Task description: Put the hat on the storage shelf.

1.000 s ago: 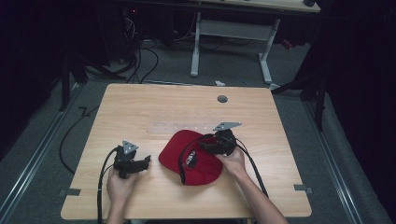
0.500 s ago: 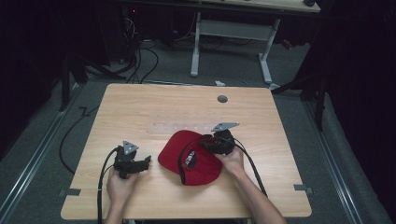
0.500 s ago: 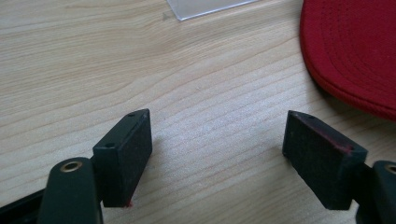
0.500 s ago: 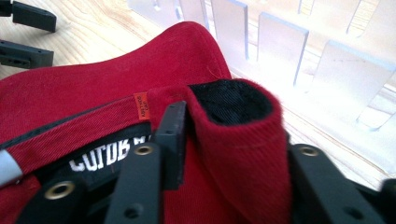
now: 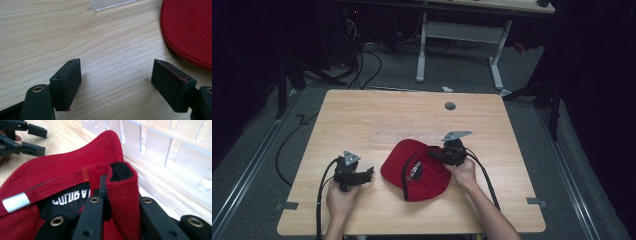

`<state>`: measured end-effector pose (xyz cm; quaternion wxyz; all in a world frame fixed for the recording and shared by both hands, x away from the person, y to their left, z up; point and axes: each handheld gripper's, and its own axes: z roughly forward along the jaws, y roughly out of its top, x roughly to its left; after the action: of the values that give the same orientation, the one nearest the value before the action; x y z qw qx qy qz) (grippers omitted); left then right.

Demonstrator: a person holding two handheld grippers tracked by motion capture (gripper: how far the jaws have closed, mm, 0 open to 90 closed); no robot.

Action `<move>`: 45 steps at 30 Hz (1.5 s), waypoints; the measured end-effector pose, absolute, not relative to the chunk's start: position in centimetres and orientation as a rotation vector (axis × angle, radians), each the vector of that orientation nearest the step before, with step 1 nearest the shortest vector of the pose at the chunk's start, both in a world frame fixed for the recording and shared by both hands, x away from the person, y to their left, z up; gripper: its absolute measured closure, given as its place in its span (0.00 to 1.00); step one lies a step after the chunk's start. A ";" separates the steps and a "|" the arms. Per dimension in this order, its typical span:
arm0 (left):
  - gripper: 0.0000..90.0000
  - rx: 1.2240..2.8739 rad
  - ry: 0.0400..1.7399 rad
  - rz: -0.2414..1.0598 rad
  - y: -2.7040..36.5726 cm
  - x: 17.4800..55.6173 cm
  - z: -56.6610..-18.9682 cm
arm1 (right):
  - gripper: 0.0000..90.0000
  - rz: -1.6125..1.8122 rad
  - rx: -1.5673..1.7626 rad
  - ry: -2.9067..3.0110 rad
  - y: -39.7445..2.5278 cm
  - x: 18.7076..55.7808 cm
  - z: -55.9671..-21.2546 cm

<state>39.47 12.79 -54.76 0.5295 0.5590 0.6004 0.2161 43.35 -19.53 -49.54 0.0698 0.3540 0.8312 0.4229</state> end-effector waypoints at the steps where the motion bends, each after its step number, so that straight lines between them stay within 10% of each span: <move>1: 0.27 1.335 1.434 0.516 12.8 39.5 -54.8 | 0.91 1.279 1.064 2.503 -19.5 43.3 -49.4; 45: 0.28 1.396 1.263 0.502 10.5 36.5 -53.0 | 0.93 1.392 1.329 2.326 -24.3 39.5 -43.3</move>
<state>36.47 10.49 -52.97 0.5617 0.5928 0.5363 0.2133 39.55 -24.29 -43.35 0.0611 0.4395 0.7689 0.4603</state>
